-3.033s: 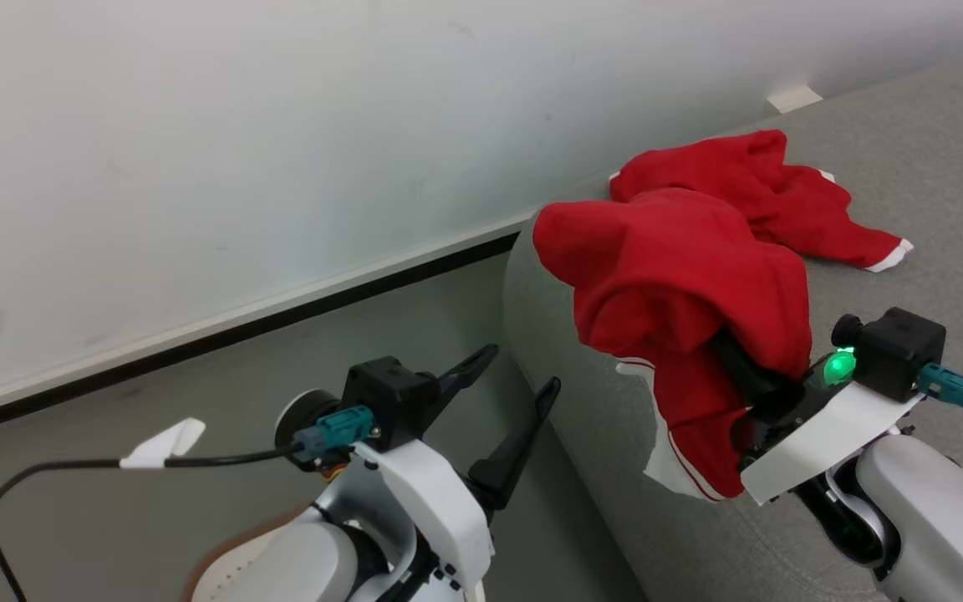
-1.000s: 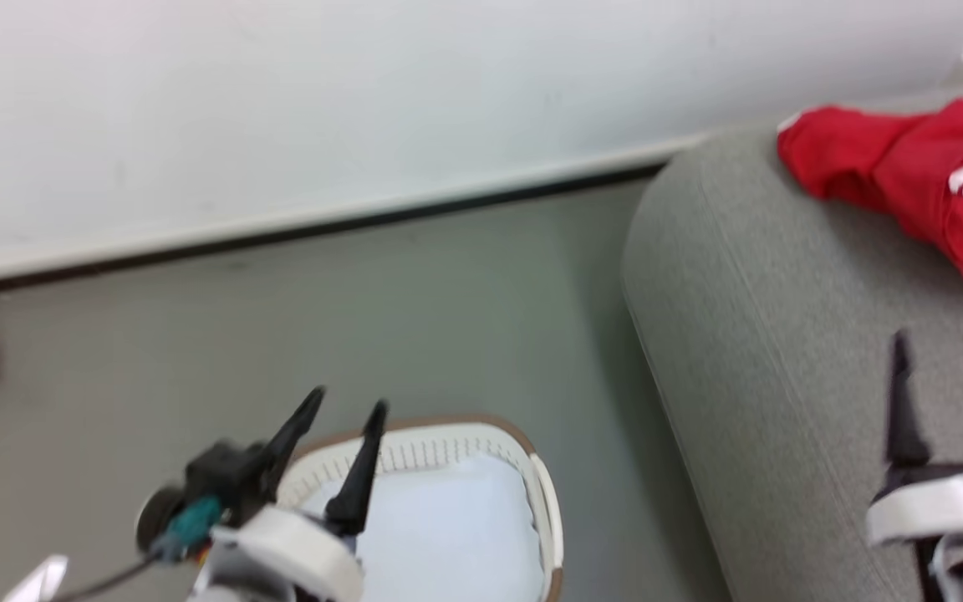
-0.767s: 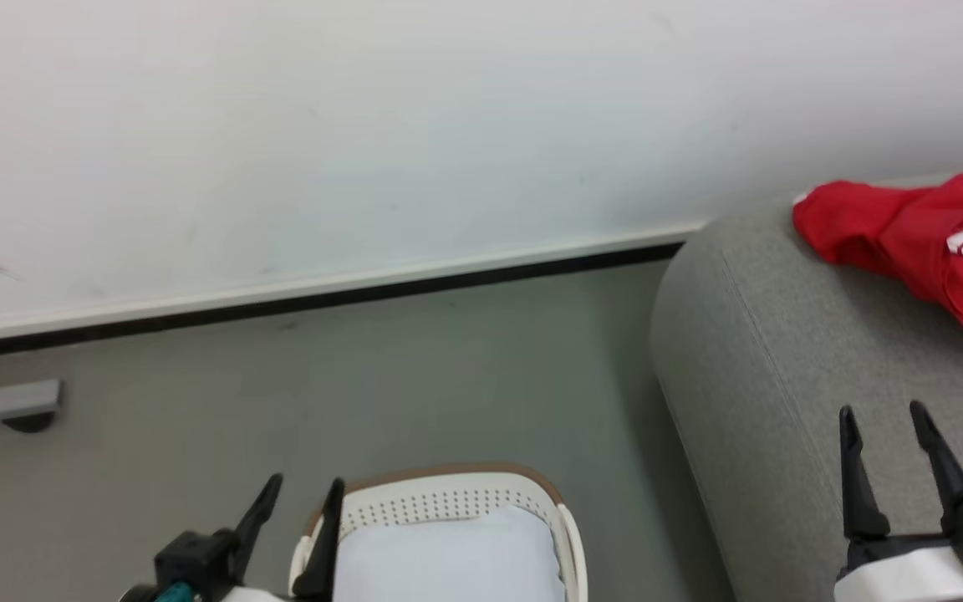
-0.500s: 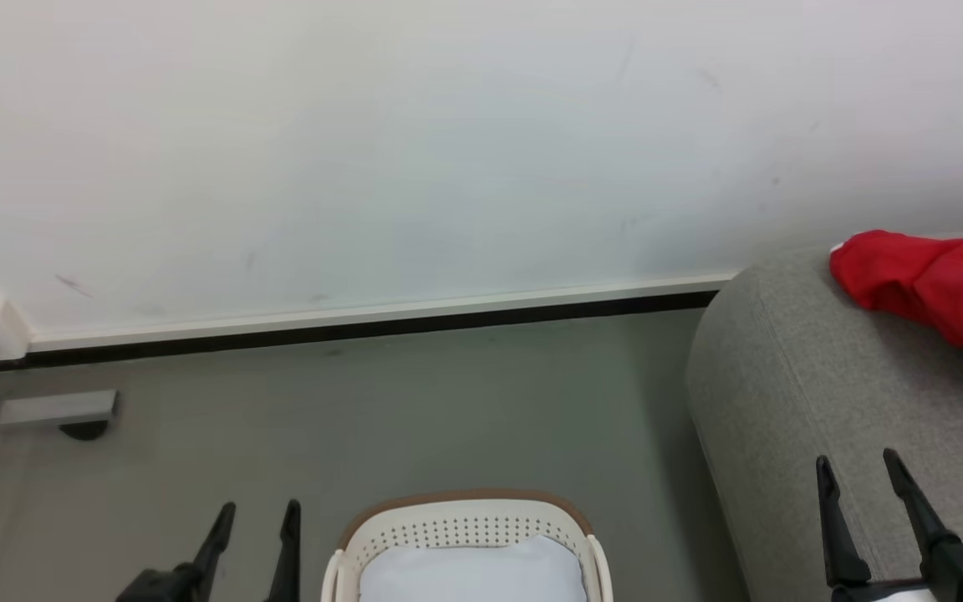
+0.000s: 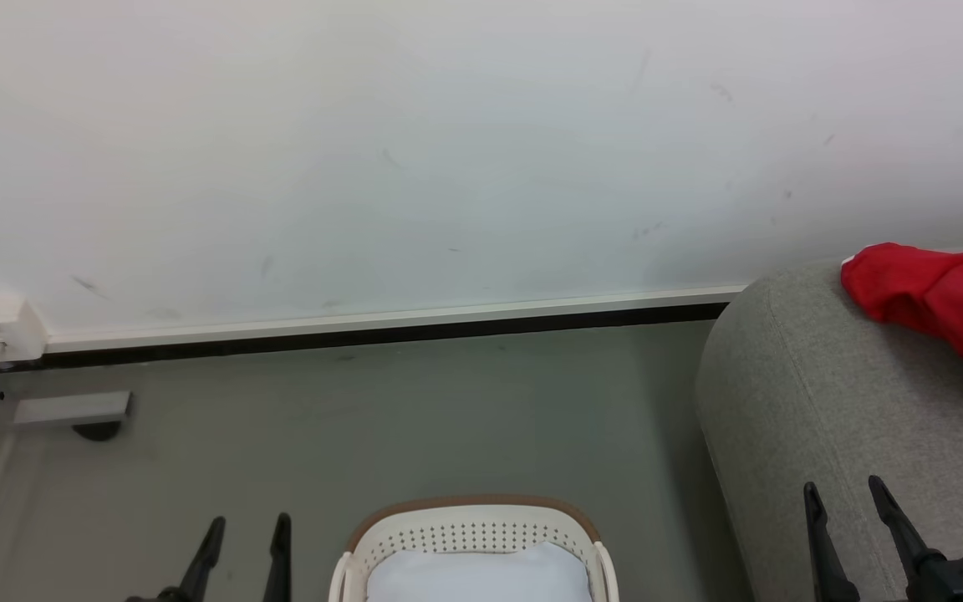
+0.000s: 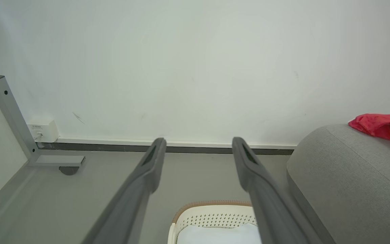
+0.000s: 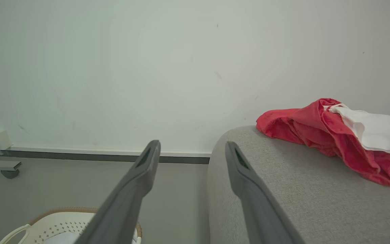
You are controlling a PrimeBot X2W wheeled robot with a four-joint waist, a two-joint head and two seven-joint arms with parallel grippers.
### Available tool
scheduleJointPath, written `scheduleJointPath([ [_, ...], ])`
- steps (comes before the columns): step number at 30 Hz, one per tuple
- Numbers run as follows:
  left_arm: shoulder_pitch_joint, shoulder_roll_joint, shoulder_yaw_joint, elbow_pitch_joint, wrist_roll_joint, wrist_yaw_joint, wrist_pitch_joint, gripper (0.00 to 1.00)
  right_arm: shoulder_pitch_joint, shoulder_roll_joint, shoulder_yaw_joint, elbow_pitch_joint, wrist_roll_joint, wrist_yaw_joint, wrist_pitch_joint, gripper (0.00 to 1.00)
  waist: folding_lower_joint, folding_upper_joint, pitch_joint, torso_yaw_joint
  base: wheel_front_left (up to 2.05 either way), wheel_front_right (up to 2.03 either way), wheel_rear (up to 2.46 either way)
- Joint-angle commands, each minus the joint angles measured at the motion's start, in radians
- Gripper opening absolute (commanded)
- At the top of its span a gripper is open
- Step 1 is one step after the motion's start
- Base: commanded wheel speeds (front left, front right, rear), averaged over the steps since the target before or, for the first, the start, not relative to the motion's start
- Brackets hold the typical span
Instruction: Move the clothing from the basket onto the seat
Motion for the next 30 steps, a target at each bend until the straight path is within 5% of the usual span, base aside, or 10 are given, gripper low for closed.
scheduleJointPath([
  [1, 0.014, -0.003, 0.009, 0.003, 0.014, -0.005, -0.001, 1.0, -0.01, -0.002, 0.003, 0.003, -0.005, -0.003, 0.001, 1.0, 0.0002, 0.0, 0.0, 0.0, 0.0, 0.0, 0.0],
  [2, 0.002, -0.007, 0.006, 0.003, 0.003, -0.005, 0.0, 0.0, -0.002, 0.001, 0.004, 0.003, 0.0, 0.0, 0.0, 0.0, 0.0002, 0.0, 0.0, 0.0, 0.0, 0.0, 0.0],
  [7, 0.016, -0.024, -0.003, 0.044, -0.01, -0.007, 0.003, 0.0, 0.017, 0.011, 0.004, 0.043, 0.011, 0.0, 0.005, 0.0, 0.0002, 0.0, 0.0, 0.0, 0.0, 0.0, 0.0],
  [30, -0.051, -0.052, 0.076, 0.076, -0.393, -0.072, 0.107, 0.0, -0.014, 0.006, -0.024, 0.014, 0.447, 0.0, 0.113, 0.0, 0.0002, 0.0, 0.006, 0.012, 0.0, 0.0, 0.0],
])
